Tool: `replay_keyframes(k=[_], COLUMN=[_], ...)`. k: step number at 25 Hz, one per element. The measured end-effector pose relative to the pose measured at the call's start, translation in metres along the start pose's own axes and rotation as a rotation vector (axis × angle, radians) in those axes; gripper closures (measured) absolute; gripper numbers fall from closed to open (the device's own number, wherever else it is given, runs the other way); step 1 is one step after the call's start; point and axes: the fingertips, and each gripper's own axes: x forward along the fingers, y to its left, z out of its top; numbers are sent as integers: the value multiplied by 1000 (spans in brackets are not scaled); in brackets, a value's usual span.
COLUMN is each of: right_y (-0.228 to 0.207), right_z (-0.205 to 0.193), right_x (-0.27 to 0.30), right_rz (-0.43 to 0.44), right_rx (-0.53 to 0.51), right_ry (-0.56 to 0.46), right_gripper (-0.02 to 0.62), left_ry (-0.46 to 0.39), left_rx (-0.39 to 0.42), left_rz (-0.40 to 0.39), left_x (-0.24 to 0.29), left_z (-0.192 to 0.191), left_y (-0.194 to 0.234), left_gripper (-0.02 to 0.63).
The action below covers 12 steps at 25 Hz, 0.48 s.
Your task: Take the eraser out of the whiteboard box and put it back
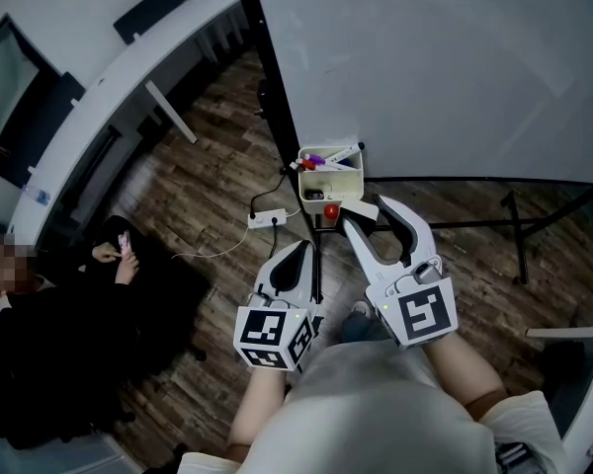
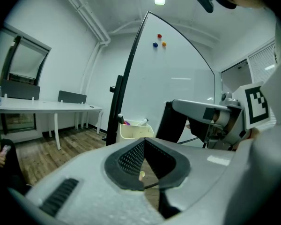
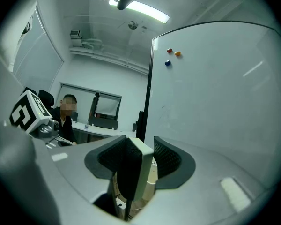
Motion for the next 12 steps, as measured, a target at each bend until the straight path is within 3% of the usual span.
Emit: replay_keyframes(k=[6, 12], right_y=[12, 25], right_z=[0, -7], right_x=[-17, -37], right_rz=[6, -11], right_rx=[15, 28], right_ry=[11, 92], right_gripper=[399, 399], left_ry=[-10, -13], left_rx=[-2, -6], left_rz=[2, -5], left_x=[-15, -33], left_z=[0, -4], left_y=[-9, -18], left_gripper=[605, 606])
